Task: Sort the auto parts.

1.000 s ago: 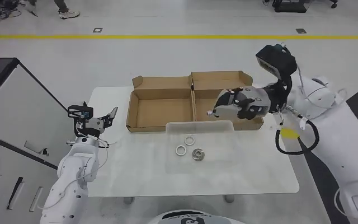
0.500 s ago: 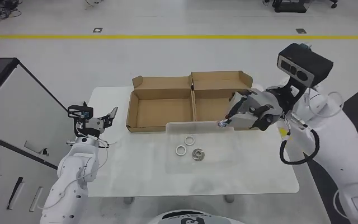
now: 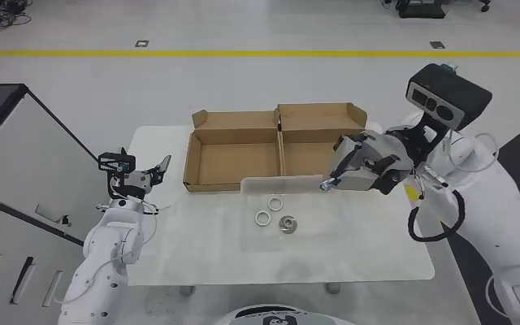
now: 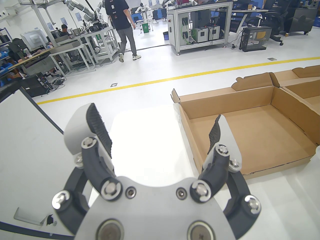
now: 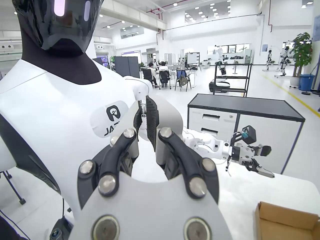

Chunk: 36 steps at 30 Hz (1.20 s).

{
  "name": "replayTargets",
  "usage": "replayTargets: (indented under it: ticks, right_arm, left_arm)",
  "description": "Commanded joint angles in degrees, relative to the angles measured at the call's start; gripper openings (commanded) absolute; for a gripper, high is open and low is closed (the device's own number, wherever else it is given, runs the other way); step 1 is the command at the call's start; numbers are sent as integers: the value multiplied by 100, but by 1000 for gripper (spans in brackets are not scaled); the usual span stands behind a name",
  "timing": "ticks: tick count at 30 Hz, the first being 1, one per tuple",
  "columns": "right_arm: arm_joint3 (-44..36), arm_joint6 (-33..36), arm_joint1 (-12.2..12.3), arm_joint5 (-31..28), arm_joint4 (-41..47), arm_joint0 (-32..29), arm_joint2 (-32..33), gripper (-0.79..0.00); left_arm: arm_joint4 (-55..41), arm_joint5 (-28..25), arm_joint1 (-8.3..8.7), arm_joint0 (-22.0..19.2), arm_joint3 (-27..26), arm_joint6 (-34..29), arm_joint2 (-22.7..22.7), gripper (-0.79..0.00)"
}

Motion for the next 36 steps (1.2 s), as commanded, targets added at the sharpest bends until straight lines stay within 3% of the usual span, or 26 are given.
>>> replayTargets:
  ticks: [1,7,13,24,31,36]
  right_arm:
    - [0,0,0,0,0,0,0,-785]
    - [-252,-659,-60,0,183,-265,162,-785]
    - [-475,-815,-132,0,396,-609,428,-785]
    - [-848,-445,-363,0,951,-775,567,-785]
    - [-551,161,-429,331,424,-703,493,-785]
    - [-582,129,-473,434,397,-754,477,-785]
  left_arm:
    - [0,0,0,0,0,0,0,0]
    - [0,0,0,0,0,0,0,0]
    - [0,0,0,0,0,0,0,0]
    - [0,0,0,0,0,0,0,0]
    - [0,0,0,0,0,0,0,0]
    - [0,0,0,0,0,0,0,0]
